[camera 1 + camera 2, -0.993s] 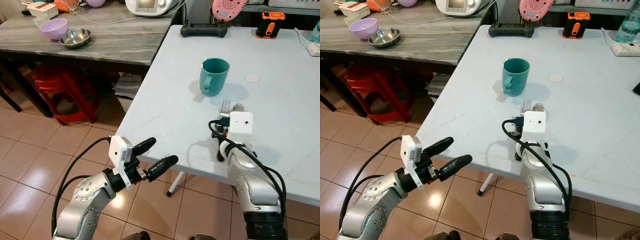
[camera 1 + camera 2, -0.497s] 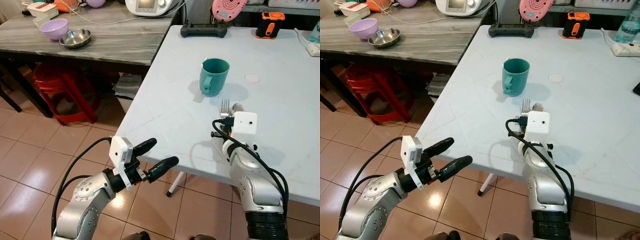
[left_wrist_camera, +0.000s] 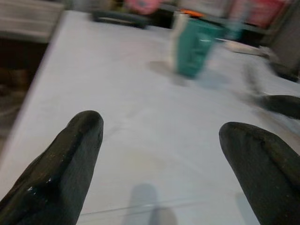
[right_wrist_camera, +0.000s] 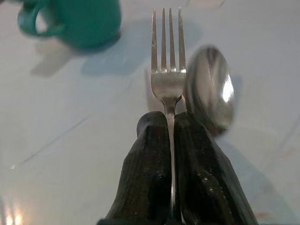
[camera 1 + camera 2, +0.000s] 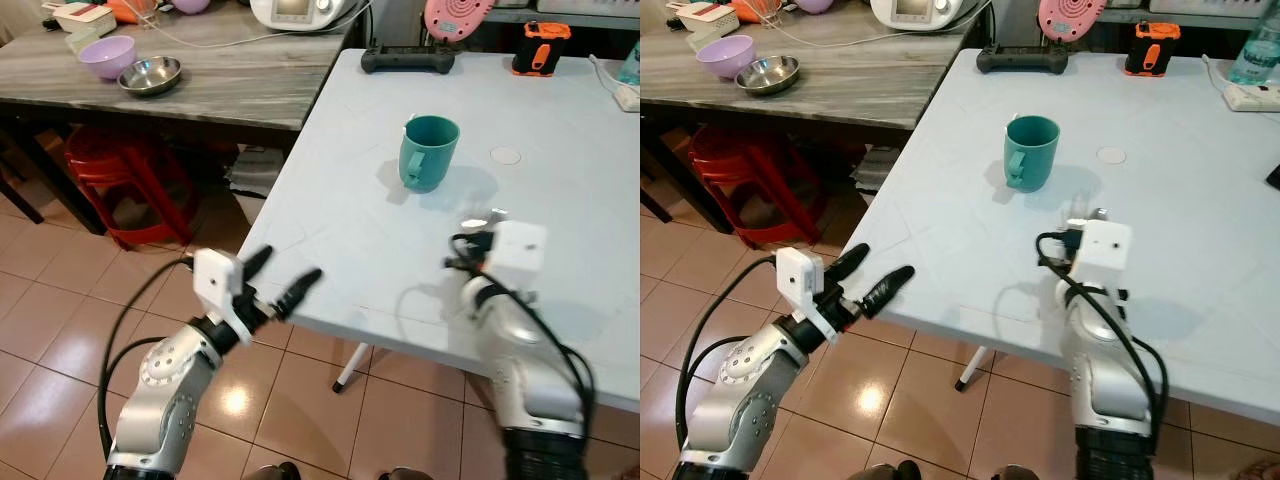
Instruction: Setting the table
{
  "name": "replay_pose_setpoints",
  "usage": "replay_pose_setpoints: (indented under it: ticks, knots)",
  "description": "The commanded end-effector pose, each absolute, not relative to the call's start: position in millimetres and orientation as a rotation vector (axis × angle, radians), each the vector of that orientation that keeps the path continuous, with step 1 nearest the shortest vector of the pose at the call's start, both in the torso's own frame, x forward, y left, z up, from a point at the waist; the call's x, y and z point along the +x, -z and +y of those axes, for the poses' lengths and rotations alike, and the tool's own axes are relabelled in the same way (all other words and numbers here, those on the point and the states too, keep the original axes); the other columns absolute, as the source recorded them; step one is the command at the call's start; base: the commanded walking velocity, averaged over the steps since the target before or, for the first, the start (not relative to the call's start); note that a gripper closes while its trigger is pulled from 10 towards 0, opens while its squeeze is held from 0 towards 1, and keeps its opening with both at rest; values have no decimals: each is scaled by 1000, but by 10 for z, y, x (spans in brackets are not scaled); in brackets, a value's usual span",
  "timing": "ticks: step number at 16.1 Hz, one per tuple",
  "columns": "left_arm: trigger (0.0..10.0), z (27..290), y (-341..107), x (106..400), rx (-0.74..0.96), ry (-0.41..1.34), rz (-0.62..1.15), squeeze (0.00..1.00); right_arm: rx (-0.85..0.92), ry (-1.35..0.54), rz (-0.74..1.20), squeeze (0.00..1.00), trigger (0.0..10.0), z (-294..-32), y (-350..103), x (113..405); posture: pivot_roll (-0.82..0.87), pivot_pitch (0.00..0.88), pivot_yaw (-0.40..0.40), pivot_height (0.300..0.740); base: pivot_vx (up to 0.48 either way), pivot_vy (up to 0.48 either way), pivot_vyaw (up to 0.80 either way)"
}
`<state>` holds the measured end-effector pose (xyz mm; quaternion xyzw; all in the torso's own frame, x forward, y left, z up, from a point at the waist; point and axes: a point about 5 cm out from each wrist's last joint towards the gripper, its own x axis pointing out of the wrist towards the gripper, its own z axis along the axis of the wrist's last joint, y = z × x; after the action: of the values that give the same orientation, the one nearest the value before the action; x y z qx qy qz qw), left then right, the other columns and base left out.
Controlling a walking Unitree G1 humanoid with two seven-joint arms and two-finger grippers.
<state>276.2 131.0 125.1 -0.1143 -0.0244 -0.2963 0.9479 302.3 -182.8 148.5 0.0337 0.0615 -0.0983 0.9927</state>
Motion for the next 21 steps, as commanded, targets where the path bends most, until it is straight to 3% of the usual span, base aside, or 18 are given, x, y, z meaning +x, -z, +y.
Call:
replay_pose_setpoints:
  ticks: [1,2,3,8,13,18,21]
  knots:
    - [10000,1421,-1196,2822,-220,497,-27,0,62,183,59,0,0,-1811,-1579,2983,-97,134,89,740,0,0,0]
    - [10000,1430,-1189,2832,-222,484,-26,0,48,179,41,0,824,-1810,-1600,2971,-97,134,89,740,0,0,0]
    - [10000,1461,-1183,2856,-235,446,-34,0,20,174,13,0,10000,-1804,-1632,2952,-101,138,87,740,0,0,0]
    - [10000,1478,-1165,2908,-279,372,-38,0,28,128,-58,0,10000,-1728,-1701,2887,-106,140,89,740,0,0,0]
    - [10000,1493,-1179,2959,-293,351,-49,0,38,144,-67,0,10000,-1739,-1711,2892,-105,138,97,740,0,0,-720]
    - [10000,1492,-1186,2977,-292,341,-56,0,46,136,-70,0,10000,-1708,-1707,2898,-104,139,100,740,0,260,-636]
    - [10000,1505,-1197,3002,-288,330,-62,0,51,134,-80,0,10000,-1697,-1717,2903,-105,138,102,740,0,275,0]
